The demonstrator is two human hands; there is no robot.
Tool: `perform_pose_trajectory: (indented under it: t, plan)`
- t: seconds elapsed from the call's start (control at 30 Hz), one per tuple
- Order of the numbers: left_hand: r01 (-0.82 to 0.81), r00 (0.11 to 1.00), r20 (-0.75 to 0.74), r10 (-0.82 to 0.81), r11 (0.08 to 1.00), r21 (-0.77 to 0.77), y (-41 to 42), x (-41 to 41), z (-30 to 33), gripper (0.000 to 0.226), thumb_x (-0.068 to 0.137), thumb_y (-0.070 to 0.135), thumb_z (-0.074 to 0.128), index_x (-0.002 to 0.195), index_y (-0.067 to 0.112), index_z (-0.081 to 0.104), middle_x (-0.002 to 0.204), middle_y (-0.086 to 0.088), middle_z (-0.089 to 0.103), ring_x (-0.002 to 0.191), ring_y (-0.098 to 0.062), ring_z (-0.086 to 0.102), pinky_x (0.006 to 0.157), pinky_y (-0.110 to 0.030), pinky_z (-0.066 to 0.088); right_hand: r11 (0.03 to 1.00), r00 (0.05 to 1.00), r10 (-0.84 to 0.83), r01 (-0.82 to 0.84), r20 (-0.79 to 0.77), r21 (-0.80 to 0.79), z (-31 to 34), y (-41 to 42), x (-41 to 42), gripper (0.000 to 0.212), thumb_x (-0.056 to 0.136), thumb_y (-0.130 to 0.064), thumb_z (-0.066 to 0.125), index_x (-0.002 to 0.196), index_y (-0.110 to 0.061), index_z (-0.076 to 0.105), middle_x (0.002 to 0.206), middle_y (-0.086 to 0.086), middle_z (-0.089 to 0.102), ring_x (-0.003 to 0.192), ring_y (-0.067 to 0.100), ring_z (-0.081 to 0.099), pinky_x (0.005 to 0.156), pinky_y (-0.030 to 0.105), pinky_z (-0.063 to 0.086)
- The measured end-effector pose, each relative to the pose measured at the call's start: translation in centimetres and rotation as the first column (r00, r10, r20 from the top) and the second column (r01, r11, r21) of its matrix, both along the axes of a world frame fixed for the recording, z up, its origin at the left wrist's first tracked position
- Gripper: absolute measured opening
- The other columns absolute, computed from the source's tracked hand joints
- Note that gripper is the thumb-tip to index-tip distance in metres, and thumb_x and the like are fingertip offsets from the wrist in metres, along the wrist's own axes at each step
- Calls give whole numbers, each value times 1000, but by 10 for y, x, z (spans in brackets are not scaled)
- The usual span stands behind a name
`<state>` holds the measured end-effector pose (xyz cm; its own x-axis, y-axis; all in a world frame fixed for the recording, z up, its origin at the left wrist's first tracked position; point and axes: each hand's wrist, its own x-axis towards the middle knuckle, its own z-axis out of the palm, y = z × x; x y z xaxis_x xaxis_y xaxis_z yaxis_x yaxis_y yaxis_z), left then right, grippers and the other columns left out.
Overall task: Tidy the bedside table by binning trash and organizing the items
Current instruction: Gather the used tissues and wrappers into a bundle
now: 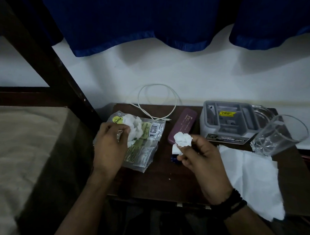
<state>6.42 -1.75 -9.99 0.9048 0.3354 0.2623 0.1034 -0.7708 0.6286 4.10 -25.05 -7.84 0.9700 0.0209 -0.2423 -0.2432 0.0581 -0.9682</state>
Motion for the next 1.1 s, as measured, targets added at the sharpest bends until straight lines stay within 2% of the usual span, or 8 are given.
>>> perform_pose_trajectory:
  t: [0.1, 0.33, 0.43, 0.5, 0.63, 0.77, 1.0, 1.1]
  plan:
    - [19, 1000, -5, -19, 1000, -21, 0, -1, 6, 13, 97, 24, 63, 103, 16, 72, 107, 1, 62, 93, -10, 58, 76, -5, 34, 1000, 1000, -8, 8, -18, 2, -1, -1, 1, 13, 94, -13, 67, 102, -21, 74, 91, 18, 72, 75, 11, 66, 79, 35, 52]
    - [116, 993, 8, -116, 993, -31, -7, -3, 13, 5, 99, 21, 60, 99, 20, 64, 87, 16, 61, 71, 5, 54, 68, -6, 38, 1000, 1000, 1, -1, -5, 15, 0, 2, 2, 15, 93, -17, 70, 104, -26, 72, 96, 7, 75, 72, 13, 68, 78, 36, 52]
    - [175, 982, -72, -174, 984, 16, -7, -4, 3, 8, 92, 32, 62, 93, 24, 62, 95, 9, 64, 81, -7, 60, 77, -34, 53, 1000, 1000, 1, -1, -17, -8, -1, 3, 3, 11, 93, -16, 70, 102, -22, 73, 94, 15, 73, 74, 13, 68, 78, 37, 51]
    - [195, 977, -93, -192, 980, 28, -9, -6, 1, 26, 84, 47, 59, 97, 25, 62, 102, 9, 60, 89, -17, 60, 77, -41, 55, 1000, 1000, 4, -4, -27, -12, -1, 2, 3, 10, 93, -15, 70, 101, -20, 73, 94, 16, 72, 74, 12, 68, 78, 37, 51]
    - [250, 959, -163, -230, 961, 116, -16, -7, 1, 46, 79, 69, 58, 110, 35, 57, 107, 12, 63, 98, -15, 58, 79, -39, 54, 1000, 999, 14, -15, -33, -11, -1, 1, 3, 10, 93, -15, 69, 101, -21, 72, 96, 14, 72, 74, 11, 67, 77, 35, 51]
    - [284, 940, -244, -238, 944, 171, -19, -4, -1, 40, 78, 65, 46, 101, 37, 61, 96, 19, 65, 95, -19, 59, 81, -47, 54, 1000, 999, -2, 4, -49, 29, -2, 1, 2, 21, 93, -16, 71, 110, -27, 67, 91, 1, 74, 71, 12, 67, 72, 33, 50]
    - [248, 967, -92, -238, 961, 119, -28, -5, 5, 17, 80, 53, 54, 82, 37, 55, 103, 12, 66, 100, -24, 57, 79, -43, 50, 989, 992, -62, 76, -111, 128, 2, -1, 6, 14, 90, -2, 70, 104, -5, 69, 82, 16, 71, 59, 6, 64, 65, 28, 44]
    - [256, 967, -18, -255, 961, 104, -33, -6, 8, 14, 77, 47, 58, 78, 36, 50, 119, 9, 61, 114, -23, 53, 83, -34, 39, 983, 994, -71, 84, -84, 162, 3, -1, 6, 8, 88, -3, 73, 94, -8, 75, 76, 10, 69, 62, 5, 60, 70, 31, 45]
